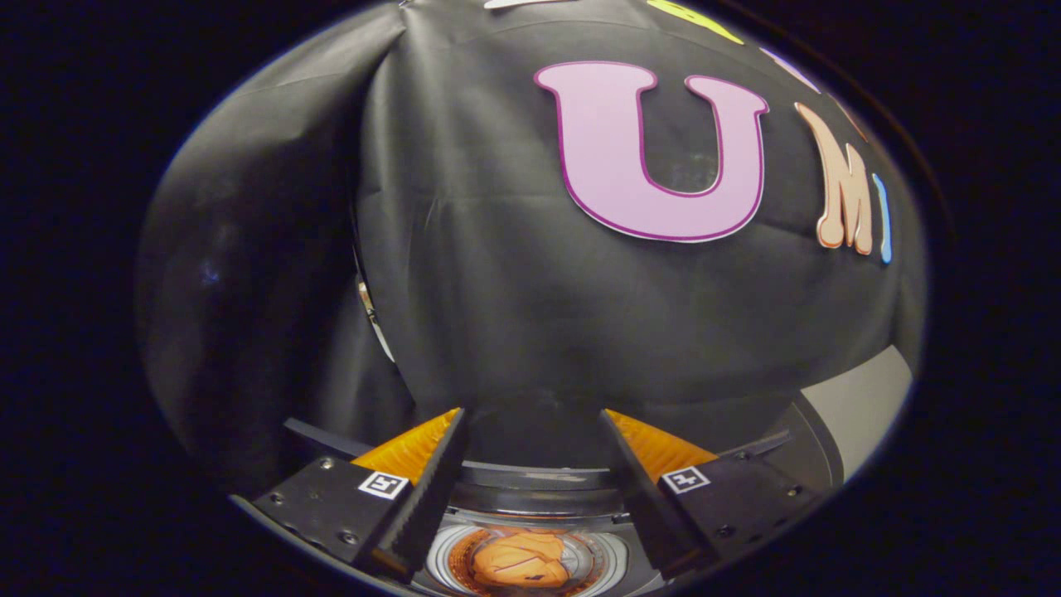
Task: Put the clothes into the washing machine and then close the washing machine lid.
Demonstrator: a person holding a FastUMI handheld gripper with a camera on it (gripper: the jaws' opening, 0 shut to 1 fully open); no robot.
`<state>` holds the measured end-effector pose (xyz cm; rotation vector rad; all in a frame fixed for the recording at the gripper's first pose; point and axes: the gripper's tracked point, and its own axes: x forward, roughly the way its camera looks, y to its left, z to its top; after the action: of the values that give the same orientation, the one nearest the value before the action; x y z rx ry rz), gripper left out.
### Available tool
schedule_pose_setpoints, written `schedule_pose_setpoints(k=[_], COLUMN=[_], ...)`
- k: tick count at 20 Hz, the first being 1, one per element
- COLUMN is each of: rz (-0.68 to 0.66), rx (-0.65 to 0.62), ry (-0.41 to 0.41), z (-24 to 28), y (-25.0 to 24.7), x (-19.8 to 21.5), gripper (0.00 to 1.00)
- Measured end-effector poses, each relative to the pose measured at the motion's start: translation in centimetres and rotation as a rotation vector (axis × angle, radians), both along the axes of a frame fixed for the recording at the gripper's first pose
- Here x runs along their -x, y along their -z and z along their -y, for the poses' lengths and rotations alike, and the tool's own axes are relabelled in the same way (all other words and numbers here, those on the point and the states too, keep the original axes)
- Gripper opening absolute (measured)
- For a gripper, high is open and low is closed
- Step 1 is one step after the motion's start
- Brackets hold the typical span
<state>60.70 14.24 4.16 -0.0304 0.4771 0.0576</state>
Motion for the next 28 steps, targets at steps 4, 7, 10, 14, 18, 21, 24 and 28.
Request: schedule_pose_setpoints(k=[4,7,10,14,18,21,24,28], rz=[-0.007,-0.009,-0.009,-0.014,-0.004,0.0,-0.002,-0.001], rx=[-0.007,-0.015,-0.018,-0.018,-0.02,-0.02,-0.023,-0.031], ry=[-0.009,-0.011,-0.01,0.001,0.014,0.013,0.015,0.016], z=[0.2,0.3,0.5,0.8,1.0,1.0,1.2,1.3], y=[-0.1,-0.1,-0.1,0.1,0.0,-0.1,0.0,0.0], x=[-0.1,-0.2,-0.4,-0.5,-0.5,-0.6,-0.6,-0.7], gripper=[0.96,0.96,0.96,0.96,0.95,0.95,0.95,0.94])
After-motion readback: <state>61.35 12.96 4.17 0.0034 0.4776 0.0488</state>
